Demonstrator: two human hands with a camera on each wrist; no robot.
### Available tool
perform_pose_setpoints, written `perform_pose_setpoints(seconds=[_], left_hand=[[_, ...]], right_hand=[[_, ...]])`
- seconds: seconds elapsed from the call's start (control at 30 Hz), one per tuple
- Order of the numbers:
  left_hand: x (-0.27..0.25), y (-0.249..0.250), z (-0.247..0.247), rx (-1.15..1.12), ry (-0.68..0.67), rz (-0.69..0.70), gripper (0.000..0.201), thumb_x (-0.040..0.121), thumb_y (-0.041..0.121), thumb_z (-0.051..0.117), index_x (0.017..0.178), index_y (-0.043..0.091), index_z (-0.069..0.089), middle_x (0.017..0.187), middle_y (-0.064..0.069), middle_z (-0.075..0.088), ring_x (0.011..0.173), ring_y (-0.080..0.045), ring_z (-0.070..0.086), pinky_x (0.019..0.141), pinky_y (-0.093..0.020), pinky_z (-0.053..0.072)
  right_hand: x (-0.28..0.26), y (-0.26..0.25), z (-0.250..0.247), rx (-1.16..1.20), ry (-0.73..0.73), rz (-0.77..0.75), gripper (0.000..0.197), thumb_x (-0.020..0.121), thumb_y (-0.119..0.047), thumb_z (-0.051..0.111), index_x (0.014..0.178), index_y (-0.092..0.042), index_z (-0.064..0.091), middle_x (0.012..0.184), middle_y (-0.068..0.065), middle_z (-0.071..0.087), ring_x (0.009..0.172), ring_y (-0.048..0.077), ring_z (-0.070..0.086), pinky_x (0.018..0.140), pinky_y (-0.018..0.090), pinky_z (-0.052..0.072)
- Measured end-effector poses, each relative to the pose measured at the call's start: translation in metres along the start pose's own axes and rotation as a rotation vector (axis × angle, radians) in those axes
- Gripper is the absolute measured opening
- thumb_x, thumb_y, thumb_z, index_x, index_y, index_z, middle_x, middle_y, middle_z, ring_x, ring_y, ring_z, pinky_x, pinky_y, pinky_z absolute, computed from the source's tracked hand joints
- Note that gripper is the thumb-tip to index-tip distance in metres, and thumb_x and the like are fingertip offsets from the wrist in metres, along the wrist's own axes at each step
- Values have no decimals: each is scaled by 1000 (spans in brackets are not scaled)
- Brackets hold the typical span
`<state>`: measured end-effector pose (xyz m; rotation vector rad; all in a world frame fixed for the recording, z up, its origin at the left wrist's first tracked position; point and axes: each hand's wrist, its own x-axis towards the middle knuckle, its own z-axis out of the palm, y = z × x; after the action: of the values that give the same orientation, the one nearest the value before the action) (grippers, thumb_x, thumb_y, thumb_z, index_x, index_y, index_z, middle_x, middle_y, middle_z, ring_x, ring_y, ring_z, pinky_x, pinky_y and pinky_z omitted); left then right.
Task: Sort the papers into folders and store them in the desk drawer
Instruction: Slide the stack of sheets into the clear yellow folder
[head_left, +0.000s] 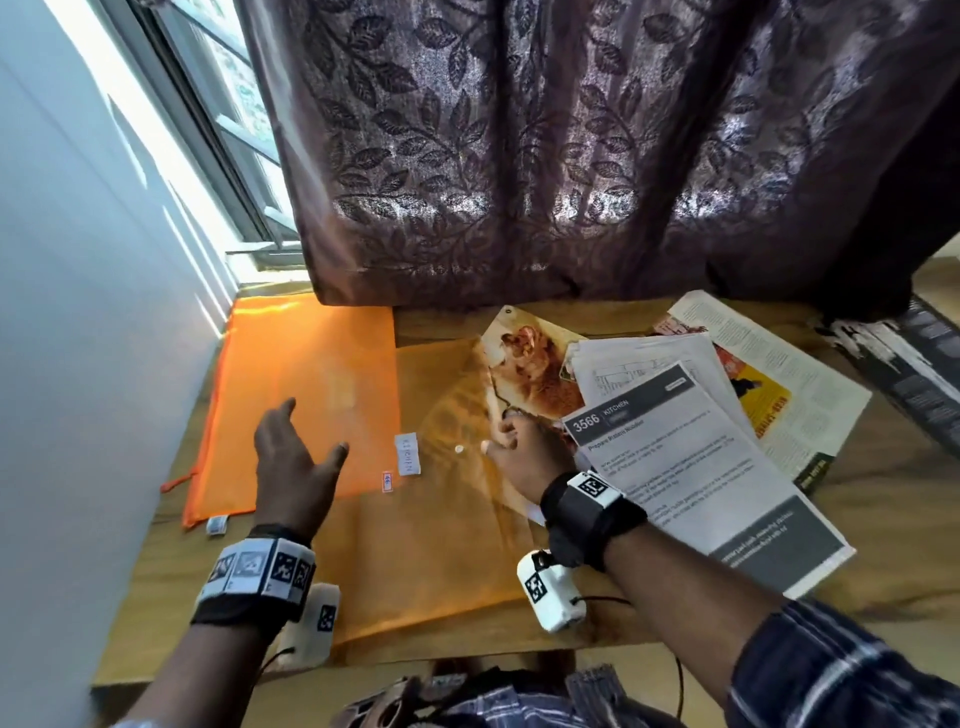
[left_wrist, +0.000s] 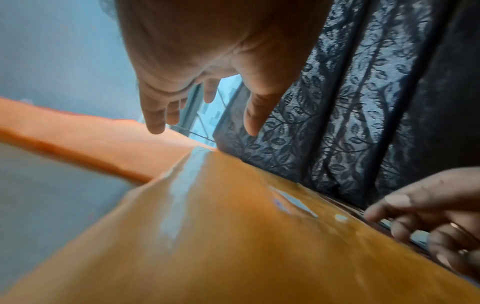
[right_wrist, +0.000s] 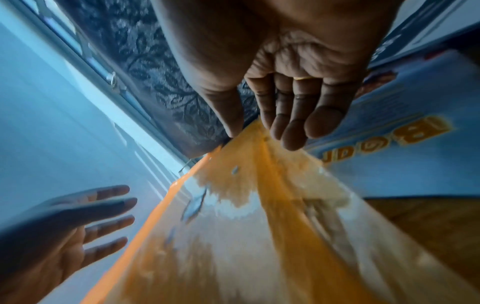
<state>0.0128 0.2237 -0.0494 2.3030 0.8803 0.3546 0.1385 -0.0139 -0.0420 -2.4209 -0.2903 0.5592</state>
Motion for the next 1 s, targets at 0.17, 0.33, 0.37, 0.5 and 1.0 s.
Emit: perform_pose_setpoints(seconds=[0.17, 0.33, 0.37, 0.5, 1.0], left_hand=[[-21, 44, 25, -41, -99, 285, 75, 85, 15, 75, 148, 7, 35, 144, -18, 45, 129, -33, 46, 105, -48, 41], [-47, 108, 69, -218, -275, 461, 49, 89, 16, 71, 134, 21, 52, 124, -3, 57, 103, -12, 60, 79, -35, 58], [-53, 121, 80, -210, -323, 505, 40, 89, 17, 71, 127, 22, 57, 119, 0, 58, 97, -11, 62, 74, -33, 59], [-78, 158, 122, -61, -515, 600, 28, 89, 22, 70, 116, 25, 63, 106, 7, 61, 74, -6, 62, 62, -19, 45], [-93, 214, 182, -245, -591, -18, 62, 82, 39, 75, 129, 37, 35, 125, -2, 61, 105, -24, 66, 79, -48, 58]], right_hand=[[-11, 30, -48, 198, 99, 30, 15, 85, -37, 65, 85, -22, 65, 88, -1, 72, 82, 22, 67, 75, 33, 54], [-16, 105, -120, 216, 279, 170, 16, 85, -30, 71, 89, -15, 71, 94, 5, 72, 91, 25, 65, 82, 38, 53], [-17, 123, -136, 223, 311, 205, 17, 84, -27, 73, 92, -13, 71, 97, 6, 72, 94, 27, 65, 84, 39, 52], [-12, 173, -183, 191, 374, 324, 36, 80, -29, 78, 109, -11, 67, 112, 7, 70, 103, 30, 63, 84, 34, 47], [9, 222, -184, -230, 125, 338, 76, 74, -53, 78, 128, -13, 42, 127, 17, 50, 115, 41, 54, 93, 46, 47]])
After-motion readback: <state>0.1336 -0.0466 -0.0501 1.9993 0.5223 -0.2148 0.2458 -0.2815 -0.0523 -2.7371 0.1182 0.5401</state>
